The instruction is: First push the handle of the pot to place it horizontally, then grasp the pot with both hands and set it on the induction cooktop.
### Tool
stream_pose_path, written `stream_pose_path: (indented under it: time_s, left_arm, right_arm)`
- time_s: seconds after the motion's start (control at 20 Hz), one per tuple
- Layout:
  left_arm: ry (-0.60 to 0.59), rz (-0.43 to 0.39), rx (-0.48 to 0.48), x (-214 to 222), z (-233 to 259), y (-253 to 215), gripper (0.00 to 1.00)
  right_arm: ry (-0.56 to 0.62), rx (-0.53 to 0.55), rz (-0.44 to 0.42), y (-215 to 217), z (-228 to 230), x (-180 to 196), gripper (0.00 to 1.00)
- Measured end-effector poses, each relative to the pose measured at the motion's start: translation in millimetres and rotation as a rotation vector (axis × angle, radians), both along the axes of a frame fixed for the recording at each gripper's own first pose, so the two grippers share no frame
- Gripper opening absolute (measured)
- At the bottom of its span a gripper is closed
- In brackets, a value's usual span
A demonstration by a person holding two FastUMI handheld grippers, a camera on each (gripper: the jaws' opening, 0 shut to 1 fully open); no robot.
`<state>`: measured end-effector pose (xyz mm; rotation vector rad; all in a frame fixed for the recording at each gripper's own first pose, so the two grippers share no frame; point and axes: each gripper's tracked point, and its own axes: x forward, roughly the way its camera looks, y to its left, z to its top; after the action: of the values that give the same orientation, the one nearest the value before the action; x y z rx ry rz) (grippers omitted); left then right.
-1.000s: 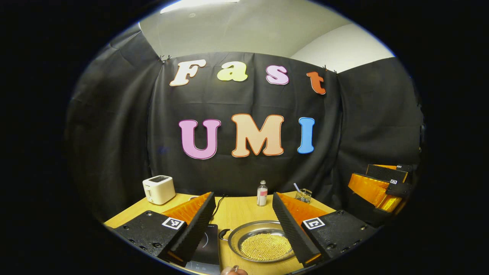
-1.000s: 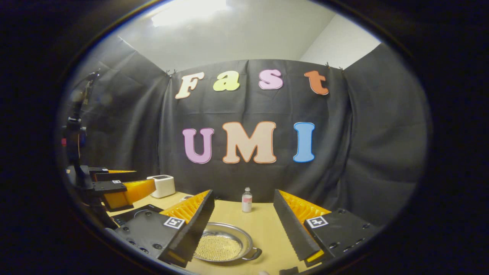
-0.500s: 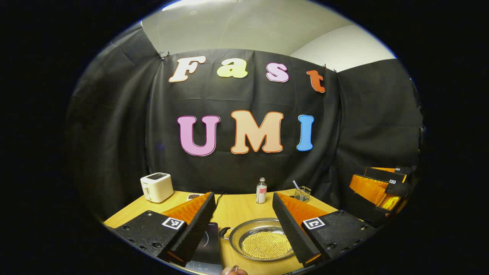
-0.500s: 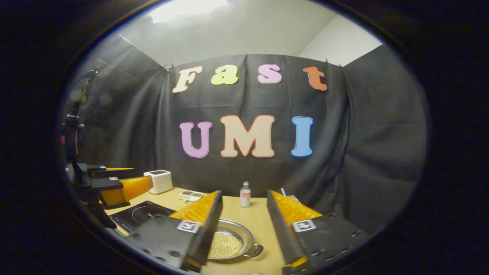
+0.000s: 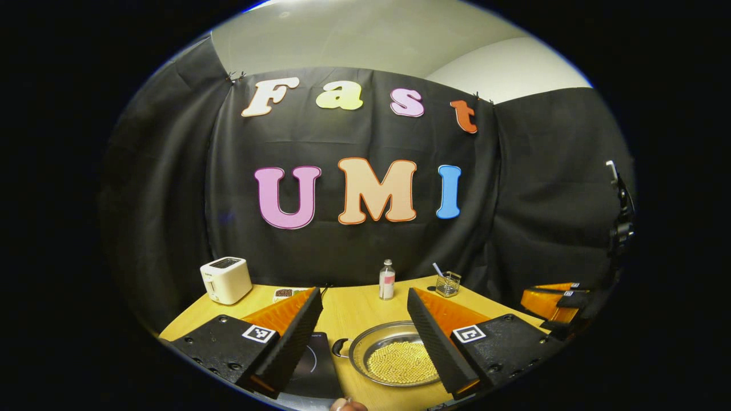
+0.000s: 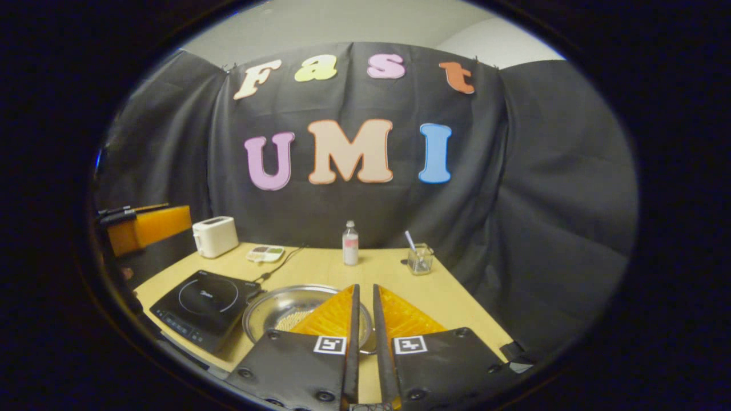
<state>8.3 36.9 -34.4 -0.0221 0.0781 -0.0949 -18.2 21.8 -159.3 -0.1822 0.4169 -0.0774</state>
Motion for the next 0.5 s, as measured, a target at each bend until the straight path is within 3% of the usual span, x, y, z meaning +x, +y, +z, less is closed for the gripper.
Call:
stream_pose_path:
  time_s: [0.05, 0.1, 0.15, 0.2, 0.25, 0.3, 0.5]
  left_arm:
    - [0.008, 0.004, -0.004, 1.4, -2.9, 1.8, 0.97]
    - [0.015, 0.015, -0.008, 2.9, -4.7, 4.9, 0.97]
    - [0.018, 0.032, -0.009, 4.2, -5.3, 8.5, 0.97]
    - [0.017, 0.045, -0.010, 5.6, -6.8, 9.7, 0.97]
    - [0.018, 0.058, -0.006, 6.2, -7.1, 11.7, 0.94]
    - [0.019, 0.075, 0.002, 6.1, -8.9, 14.5, 0.97]
    - [0.036, 0.131, 0.017, 7.8, -13.8, 19.1, 0.97]
  right_arm:
    - [0.030, -0.003, -0.005, -3.0, -11.5, -3.3, 0.16]
    - [0.054, -0.001, -0.005, -3.8, -20.5, -4.6, 0.12]
    - [0.077, 0.000, -0.004, -5.2, -29.3, -5.5, 0.17]
    - [0.100, -0.005, -0.002, -8.5, -39.9, -2.6, 0.12]
    - [0.088, -0.024, -0.026, -21.1, -44.3, -9.8, 0.17]
    - [0.118, -0.009, -0.020, -22.1, -53.7, -7.1, 0.00]
    - [0.239, 0.040, -0.030, -35.7, -98.5, -18.1, 0.03]
